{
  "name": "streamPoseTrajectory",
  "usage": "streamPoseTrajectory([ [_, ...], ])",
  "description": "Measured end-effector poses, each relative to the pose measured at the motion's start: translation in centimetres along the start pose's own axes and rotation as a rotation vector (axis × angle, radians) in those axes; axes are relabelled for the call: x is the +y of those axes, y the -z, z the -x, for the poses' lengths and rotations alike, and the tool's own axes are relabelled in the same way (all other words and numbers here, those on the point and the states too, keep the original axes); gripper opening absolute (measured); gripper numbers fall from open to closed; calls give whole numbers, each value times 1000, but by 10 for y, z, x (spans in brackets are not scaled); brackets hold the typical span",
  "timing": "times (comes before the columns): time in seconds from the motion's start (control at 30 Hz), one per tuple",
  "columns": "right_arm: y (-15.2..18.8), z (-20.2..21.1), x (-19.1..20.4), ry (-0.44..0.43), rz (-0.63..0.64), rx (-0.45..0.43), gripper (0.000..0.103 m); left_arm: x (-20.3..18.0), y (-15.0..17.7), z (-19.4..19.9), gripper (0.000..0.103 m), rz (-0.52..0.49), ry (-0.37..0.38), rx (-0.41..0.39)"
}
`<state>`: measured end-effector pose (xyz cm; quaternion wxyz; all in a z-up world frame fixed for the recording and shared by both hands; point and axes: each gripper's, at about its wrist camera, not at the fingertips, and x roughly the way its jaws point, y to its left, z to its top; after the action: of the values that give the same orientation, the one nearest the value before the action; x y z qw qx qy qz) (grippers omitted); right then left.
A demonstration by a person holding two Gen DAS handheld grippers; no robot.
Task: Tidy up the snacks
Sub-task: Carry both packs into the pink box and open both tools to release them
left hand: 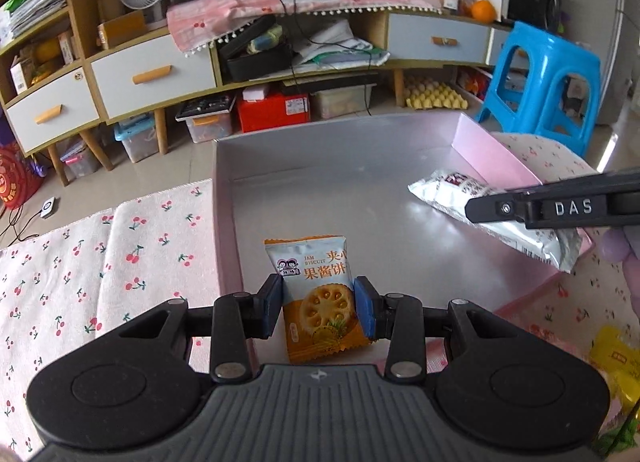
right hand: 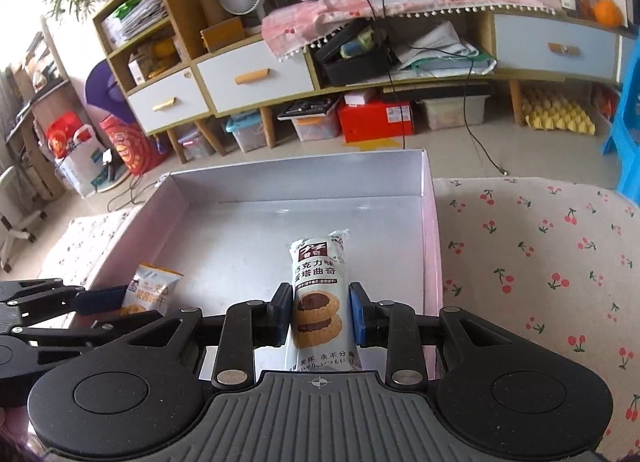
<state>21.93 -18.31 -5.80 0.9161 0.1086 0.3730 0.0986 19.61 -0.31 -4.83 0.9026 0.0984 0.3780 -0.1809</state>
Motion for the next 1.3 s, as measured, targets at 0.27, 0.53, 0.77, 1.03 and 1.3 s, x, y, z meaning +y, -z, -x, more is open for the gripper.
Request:
streamPoseTrajectory([
  [0.27, 4, 3, -4, 5, -14, -8, 29, 4, 1, 1, 36, 62, 29, 26],
  [0.53, 5, 3, -6, 11, -8, -22, 29, 7, 3, 2, 36, 96, 59, 42],
  [0.77, 1, 7, -3, 19, -6, -29, 38, 3, 3, 3, 44, 76, 34, 11],
  [1.03, -9, 33, 2, 22, -11, -42, 54, -2, -2, 19, 71, 105, 40, -7],
  [1.3, -15, 82, 14, 20, -3, -42, 70, -7, -3, 53, 92, 145, 33, -15],
])
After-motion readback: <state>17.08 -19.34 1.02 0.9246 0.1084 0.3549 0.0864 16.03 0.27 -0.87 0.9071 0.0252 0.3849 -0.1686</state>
